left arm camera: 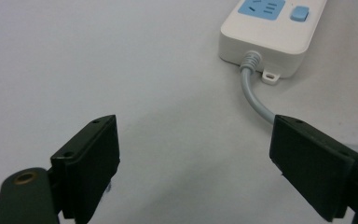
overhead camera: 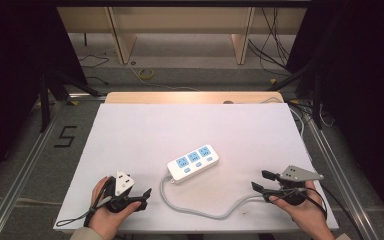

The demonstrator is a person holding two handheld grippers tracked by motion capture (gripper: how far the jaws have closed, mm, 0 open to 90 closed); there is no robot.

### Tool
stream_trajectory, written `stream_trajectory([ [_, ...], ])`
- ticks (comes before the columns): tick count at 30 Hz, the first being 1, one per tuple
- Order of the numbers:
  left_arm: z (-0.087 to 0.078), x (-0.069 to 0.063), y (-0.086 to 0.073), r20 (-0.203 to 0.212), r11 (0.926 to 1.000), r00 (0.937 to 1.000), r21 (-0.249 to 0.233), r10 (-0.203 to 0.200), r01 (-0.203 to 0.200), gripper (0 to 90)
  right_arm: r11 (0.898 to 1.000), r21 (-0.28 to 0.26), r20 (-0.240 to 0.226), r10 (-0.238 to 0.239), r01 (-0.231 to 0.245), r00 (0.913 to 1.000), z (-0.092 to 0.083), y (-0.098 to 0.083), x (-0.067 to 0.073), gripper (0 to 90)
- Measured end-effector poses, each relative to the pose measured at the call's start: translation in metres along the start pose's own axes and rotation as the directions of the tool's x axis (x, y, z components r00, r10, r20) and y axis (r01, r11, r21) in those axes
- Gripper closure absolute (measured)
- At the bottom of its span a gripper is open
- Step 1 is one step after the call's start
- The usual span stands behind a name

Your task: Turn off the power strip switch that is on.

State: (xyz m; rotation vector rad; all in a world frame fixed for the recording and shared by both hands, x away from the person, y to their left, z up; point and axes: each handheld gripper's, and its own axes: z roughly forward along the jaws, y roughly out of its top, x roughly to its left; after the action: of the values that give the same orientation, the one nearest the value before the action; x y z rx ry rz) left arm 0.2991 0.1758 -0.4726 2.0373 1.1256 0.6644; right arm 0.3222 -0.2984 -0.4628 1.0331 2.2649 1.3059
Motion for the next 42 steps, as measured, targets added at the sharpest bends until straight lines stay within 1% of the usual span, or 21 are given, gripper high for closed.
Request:
stream_trajectory([
  [1,0.001,0.000,0.000,0.000,0.9999,0.9999,0.006,0.013,-0.013,15.7,1.000,0.003,0.000,-0.001,0.001,1.0000,0.001,0.000,0.000,40.9],
  [3,0.002,-0.001,0.000,0.003,1.0000,1.0000,0.005,0.007,-0.007,15.7,1.000,0.007,-0.003,-0.004,0.004,1.0000,0.001,-0.001,0.000,41.4],
  [5,0.002,-0.001,0.001,0.007,0.9999,0.9999,0.003,0.012,-0.012,15.8,1.000,0.012,-0.005,-0.004,0.004,1.0000,0.001,-0.001,0.000,43.5],
  [8,0.003,-0.001,0.001,0.008,0.9998,0.9998,0.008,0.019,-0.019,15.9,1.000,0.019,-0.001,-0.012,0.012,0.9999,-0.001,0.000,0.001,49.9],
  [10,0.003,-0.002,0.000,0.006,0.9997,0.9997,0.006,0.022,-0.022,16.0,0.999,0.029,-0.001,-0.018,0.018,0.9998,-0.002,0.001,0.001,56.3],
  [12,0.003,-0.003,0.000,0.006,0.9997,0.9997,0.006,0.026,-0.026,16.2,0.999,0.036,0.000,-0.031,0.031,0.9995,-0.002,0.003,0.002,65.8],
  [14,0.003,-0.003,0.000,0.007,0.9997,0.9997,0.005,0.025,-0.025,16.4,0.998,0.039,0.004,-0.055,0.055,0.9985,-0.003,0.006,0.002,76.5],
  [15,0.003,-0.003,0.000,0.006,0.9998,0.9997,0.003,0.022,-0.022,16.4,0.998,0.039,0.004,-0.055,0.055,0.9985,-0.003,0.006,0.002,76.5],
  [16,0.004,-0.003,0.000,0.007,0.9997,0.9997,0.004,0.024,-0.024,16.5,0.995,0.049,0.014,-0.085,0.084,0.9963,-0.003,0.009,0.002,84.3],
  [18,0.004,-0.002,0.000,0.003,0.9995,0.9995,0.006,0.031,-0.031,16.5,0.993,0.055,0.014,-0.102,0.101,0.9947,-0.003,0.011,0.002,89.9],
  [22,0.003,-0.003,0.001,0.001,0.9997,0.9997,0.001,0.025,-0.025,16.8,0.993,0.068,0.012,-0.102,0.101,0.9947,-0.001,0.015,0.003,90.0],
  [26,0.004,-0.003,0.000,0.007,0.9992,0.9993,0.011,0.038,-0.038,16.8,0.991,0.081,0.013,-0.106,0.104,0.9943,0.001,0.021,0.005,90.0],
  [28,0.004,-0.003,0.000,0.008,0.9994,0.9994,0.011,0.033,-0.033,16.8,0.992,0.079,0.014,-0.105,0.103,0.9944,0.002,0.022,0.006,90.0],
  [33,0.004,-0.003,0.000,0.007,0.9993,0.9993,0.013,0.036,-0.036,17.0,0.992,0.087,0.019,-0.096,0.094,0.9952,0.003,0.027,0.004,90.0],
  [35,0.005,-0.004,0.000,0.007,0.9990,0.9991,0.014,0.041,-0.041,17.0,0.993,0.089,0.014,-0.082,0.081,0.9965,0.004,0.028,0.004,90.0],
  [39,0.005,-0.005,0.001,0.005,0.9994,0.9994,0.007,0.035,-0.035,17.2,0.993,0.095,0.008,-0.072,0.071,0.9974,0.005,0.032,0.005,90.0],
  [42,0.005,-0.005,0.001,0.004,0.9992,0.9993,0.008,0.038,-0.038,17.3,0.993,0.096,0.003,-0.069,0.069,0.9976,0.006,0.035,0.005,90.0],
])
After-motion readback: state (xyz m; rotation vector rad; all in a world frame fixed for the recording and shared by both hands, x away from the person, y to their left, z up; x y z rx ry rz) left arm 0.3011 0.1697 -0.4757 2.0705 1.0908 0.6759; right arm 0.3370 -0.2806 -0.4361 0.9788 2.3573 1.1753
